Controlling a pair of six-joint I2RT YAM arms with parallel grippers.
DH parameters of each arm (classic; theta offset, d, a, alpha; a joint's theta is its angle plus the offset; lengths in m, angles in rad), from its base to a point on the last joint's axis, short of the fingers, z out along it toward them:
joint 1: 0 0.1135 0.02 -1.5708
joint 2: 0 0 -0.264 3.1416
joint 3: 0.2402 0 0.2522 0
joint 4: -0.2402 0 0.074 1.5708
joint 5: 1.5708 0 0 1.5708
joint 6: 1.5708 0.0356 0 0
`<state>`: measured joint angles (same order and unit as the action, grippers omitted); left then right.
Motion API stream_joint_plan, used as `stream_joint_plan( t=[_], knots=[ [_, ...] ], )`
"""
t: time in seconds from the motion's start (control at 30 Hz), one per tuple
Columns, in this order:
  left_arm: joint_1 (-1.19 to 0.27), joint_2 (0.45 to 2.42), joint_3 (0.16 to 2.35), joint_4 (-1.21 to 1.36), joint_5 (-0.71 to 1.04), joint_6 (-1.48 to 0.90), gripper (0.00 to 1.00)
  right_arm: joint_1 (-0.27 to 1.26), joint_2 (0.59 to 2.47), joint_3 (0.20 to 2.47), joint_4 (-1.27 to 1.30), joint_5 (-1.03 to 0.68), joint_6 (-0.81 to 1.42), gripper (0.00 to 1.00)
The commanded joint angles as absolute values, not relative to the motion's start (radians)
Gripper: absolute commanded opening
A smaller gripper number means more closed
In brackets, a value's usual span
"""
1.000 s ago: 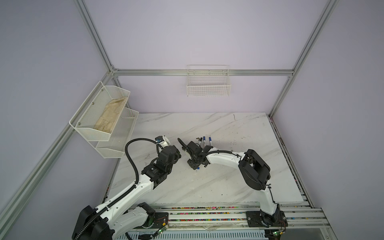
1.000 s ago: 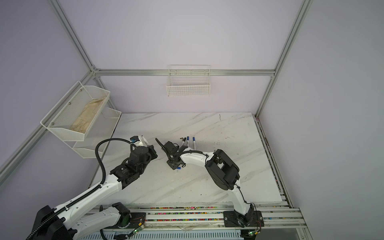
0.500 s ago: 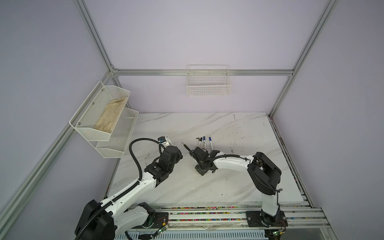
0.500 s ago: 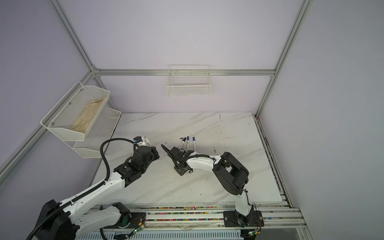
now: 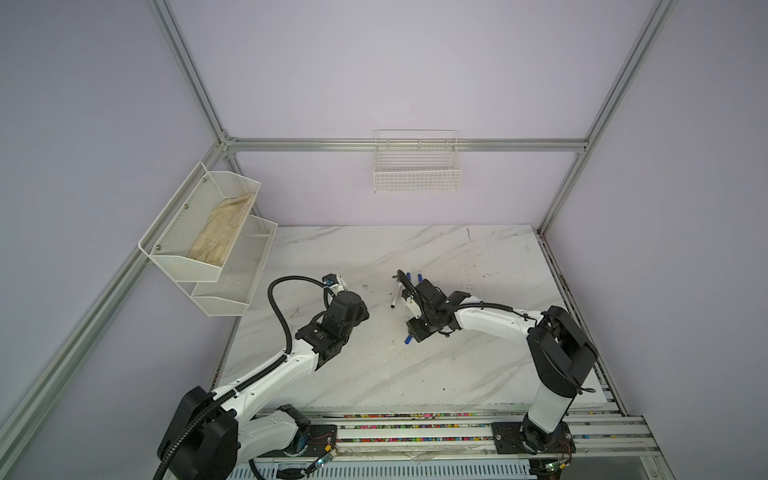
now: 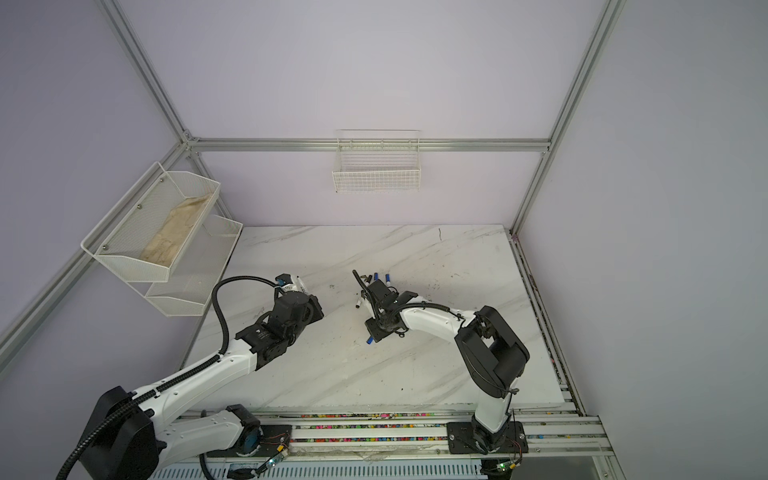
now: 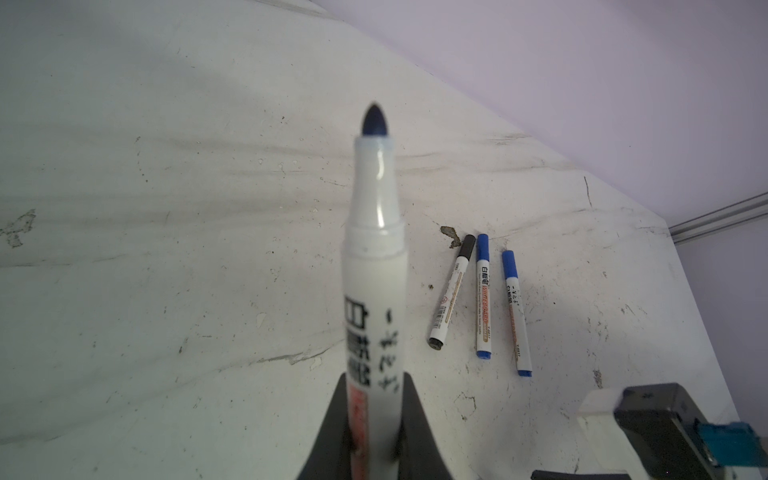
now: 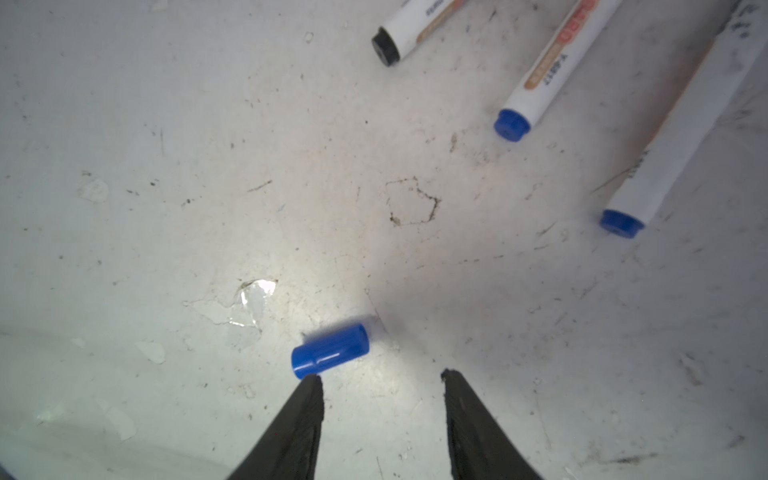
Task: Insert the pens into the pen caps
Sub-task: 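Hold the marker upright in the left gripper while the right gripper moves to the cap, then grasp the loose blue cap on the table with the right gripper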
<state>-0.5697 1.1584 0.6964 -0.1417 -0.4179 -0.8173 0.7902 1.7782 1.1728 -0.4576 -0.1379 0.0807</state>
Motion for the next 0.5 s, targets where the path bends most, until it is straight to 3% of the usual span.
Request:
stream_joint_plan(
  t=[0.0,0.47],
  knots=[
    [-0.566,1.145,0.717,-0.105,-0.414,-0.804,0.00,0.795,1.809,1.196,-0.490,-0.250,0.117,0.49],
    [-0.567,1.125,0.664,-0.089,-0.431,-0.799,0.00,0.776,1.851,1.198,-0.544,-0.317,0.116,0.47]
  ],
)
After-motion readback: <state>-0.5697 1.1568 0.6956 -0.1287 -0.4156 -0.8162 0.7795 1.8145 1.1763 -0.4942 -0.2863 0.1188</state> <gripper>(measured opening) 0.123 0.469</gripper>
